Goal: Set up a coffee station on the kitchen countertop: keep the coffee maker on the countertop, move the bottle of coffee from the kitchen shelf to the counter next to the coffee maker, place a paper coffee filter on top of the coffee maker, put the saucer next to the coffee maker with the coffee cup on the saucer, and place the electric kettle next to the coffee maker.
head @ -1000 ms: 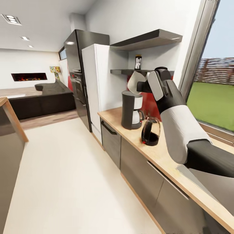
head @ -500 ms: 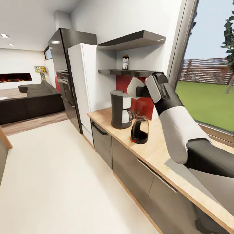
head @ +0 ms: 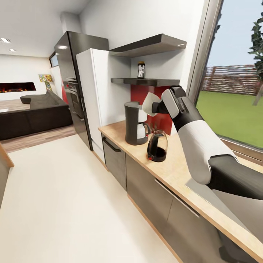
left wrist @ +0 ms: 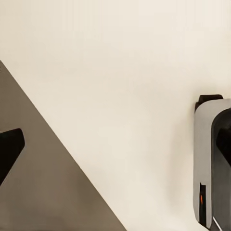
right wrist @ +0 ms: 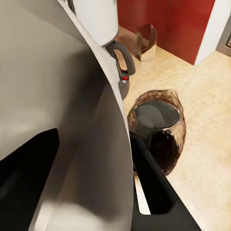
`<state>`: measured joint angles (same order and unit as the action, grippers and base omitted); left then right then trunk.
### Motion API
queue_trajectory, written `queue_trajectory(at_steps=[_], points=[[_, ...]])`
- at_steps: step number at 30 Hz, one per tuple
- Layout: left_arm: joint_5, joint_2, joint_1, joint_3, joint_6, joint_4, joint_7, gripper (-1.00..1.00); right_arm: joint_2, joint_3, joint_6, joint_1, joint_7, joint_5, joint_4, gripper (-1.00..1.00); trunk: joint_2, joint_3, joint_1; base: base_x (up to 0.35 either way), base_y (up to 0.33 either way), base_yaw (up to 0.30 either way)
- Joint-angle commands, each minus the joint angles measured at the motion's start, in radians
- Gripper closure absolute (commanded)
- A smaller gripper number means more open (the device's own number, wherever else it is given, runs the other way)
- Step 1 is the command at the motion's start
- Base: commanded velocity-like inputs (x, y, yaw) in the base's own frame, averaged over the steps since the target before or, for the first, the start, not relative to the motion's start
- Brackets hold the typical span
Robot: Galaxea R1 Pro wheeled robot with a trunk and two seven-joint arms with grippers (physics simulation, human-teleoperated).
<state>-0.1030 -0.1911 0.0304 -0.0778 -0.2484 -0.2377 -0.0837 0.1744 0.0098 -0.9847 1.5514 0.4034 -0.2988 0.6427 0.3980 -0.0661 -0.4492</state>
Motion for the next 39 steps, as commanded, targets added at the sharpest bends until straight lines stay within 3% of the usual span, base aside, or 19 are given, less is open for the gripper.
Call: queue_trajectory(at_steps=[1,13,26,39], points=[[-0.011,0.0,0.0,-0.008,-0.002,-0.002,-0.001,-1.0,0.0,0.001,-0.002,0.001,0.009,-0.011,0.0,1.0,0.002,-0.002,-0.001,0.132,0.088,0.0],[-0.011,0.0,0.0,-0.008,-0.001,-0.002,0.001,-1.0,0.0,0.001,-0.002,0.001,0.009,-0.011,-0.001,1.0,0.002,-0.002,-0.001,0.257,0.168,0.0],[-0.011,0.002,-0.001,-0.008,-0.001,-0.002,0.002,-1.0,0.0,0.001,-0.002,0.001,0.009,-0.008,-0.002,1.0,0.002,-0.002,-0.001,0.316,-0.046,0.0],[-0.011,0.002,0.0,-0.008,-0.002,-0.002,0.001,-1.0,0.0,0.001,-0.002,0.001,0.009,-0.008,0.001,1.0,0.002,0.001,-0.001,0.041,-0.016,-0.063]])
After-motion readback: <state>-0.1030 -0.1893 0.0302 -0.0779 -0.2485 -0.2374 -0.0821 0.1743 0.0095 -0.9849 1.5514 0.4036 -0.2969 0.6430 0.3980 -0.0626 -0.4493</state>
